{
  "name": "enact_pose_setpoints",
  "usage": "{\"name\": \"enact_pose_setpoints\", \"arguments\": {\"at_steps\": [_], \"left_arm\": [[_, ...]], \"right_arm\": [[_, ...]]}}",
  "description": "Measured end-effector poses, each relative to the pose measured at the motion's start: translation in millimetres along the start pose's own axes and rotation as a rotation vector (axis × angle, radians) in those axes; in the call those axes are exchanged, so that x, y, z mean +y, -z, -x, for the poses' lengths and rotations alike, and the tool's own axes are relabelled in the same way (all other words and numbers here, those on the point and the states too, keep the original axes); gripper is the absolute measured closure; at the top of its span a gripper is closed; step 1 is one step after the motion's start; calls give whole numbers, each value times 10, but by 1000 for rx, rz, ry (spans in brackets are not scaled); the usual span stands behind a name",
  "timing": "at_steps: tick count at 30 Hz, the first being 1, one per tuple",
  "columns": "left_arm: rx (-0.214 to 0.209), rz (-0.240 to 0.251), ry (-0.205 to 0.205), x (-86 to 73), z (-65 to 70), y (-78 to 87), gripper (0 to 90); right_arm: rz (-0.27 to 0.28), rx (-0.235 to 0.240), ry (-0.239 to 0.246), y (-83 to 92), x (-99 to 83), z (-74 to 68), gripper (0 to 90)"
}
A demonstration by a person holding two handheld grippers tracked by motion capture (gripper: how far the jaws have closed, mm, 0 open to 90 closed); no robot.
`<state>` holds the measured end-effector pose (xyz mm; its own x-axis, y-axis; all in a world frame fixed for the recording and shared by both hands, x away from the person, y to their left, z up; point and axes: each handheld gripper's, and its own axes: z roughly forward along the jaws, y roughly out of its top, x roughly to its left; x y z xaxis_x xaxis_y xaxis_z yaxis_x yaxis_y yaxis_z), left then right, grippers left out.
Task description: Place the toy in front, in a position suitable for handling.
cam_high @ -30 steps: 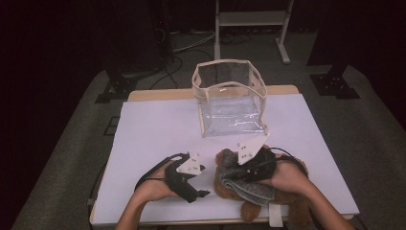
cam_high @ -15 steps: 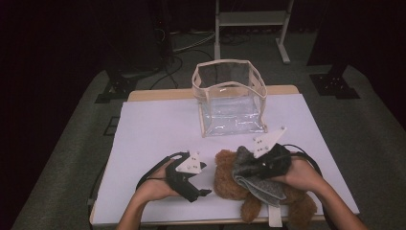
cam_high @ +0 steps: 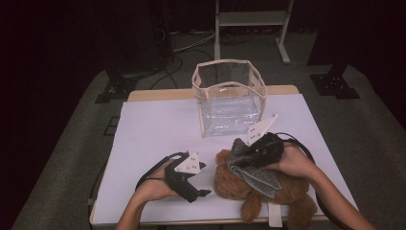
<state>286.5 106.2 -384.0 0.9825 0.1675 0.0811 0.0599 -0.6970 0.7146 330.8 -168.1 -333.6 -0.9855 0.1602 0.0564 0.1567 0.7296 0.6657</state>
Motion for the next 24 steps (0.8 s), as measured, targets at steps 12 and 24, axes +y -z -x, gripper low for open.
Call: {"name": "enact_pose_setpoints", "arguments": {"at_steps": [12, 24], "left_arm": [[1, -7, -17, 25, 5, 7, 143], [-2, -17, -27, 15, 12, 27, 142]], "right_arm": [[-23, 30, -4, -125, 183, 162, 746], [-49, 22, -29, -108, 142, 301, 746]]}}
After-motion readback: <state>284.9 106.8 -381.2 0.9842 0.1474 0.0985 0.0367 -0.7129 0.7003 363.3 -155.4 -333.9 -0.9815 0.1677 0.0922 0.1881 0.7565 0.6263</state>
